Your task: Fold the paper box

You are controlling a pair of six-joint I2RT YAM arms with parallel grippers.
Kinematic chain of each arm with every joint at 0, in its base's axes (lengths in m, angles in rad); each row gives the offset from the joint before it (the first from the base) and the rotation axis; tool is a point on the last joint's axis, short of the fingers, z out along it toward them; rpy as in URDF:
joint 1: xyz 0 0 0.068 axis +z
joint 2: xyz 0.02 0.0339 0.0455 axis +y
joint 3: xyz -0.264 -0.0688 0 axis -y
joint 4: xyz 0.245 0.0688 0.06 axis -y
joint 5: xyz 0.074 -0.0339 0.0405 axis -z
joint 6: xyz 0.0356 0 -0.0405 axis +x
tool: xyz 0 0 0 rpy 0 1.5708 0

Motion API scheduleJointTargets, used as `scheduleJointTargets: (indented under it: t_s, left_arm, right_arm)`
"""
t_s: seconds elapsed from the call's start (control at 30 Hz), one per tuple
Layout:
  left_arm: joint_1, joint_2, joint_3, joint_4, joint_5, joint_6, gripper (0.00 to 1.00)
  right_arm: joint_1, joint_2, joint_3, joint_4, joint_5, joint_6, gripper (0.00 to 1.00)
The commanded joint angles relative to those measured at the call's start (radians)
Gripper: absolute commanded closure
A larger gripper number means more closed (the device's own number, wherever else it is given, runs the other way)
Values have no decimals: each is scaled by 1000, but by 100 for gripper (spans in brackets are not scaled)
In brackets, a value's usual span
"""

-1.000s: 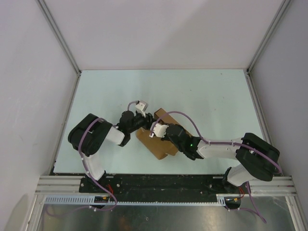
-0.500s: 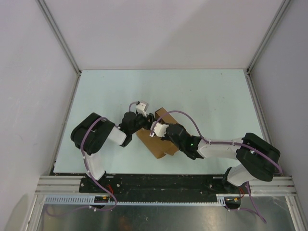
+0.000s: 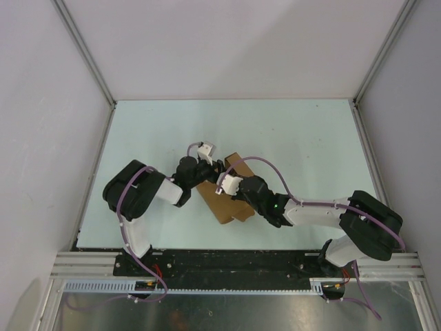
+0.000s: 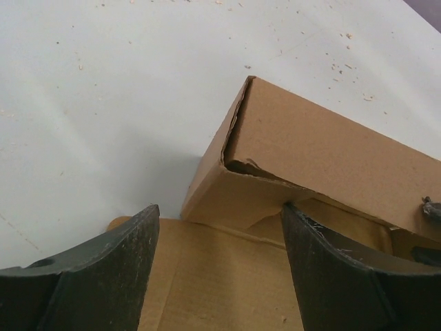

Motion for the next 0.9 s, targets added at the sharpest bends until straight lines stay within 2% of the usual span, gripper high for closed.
scheduleJointTargets:
  t_s: [0.0,0.53,0.73,0.87]
  left_arm:
    - [-6,10,34,16,34,-7,24]
    - [-3,8,16,16,20,3,25]
    - [-3,9,17,17,25,2,25]
    - [-3,10,16,16,20,5,25]
  right_arm:
    - [-4,-31,0,-9,-40,36,68]
    - [-25,-172,-2,22,-105,106,59]
    - [-47,-189,-2,27,-134,137,59]
    - [-67,-221,-2,65,-102,197,59]
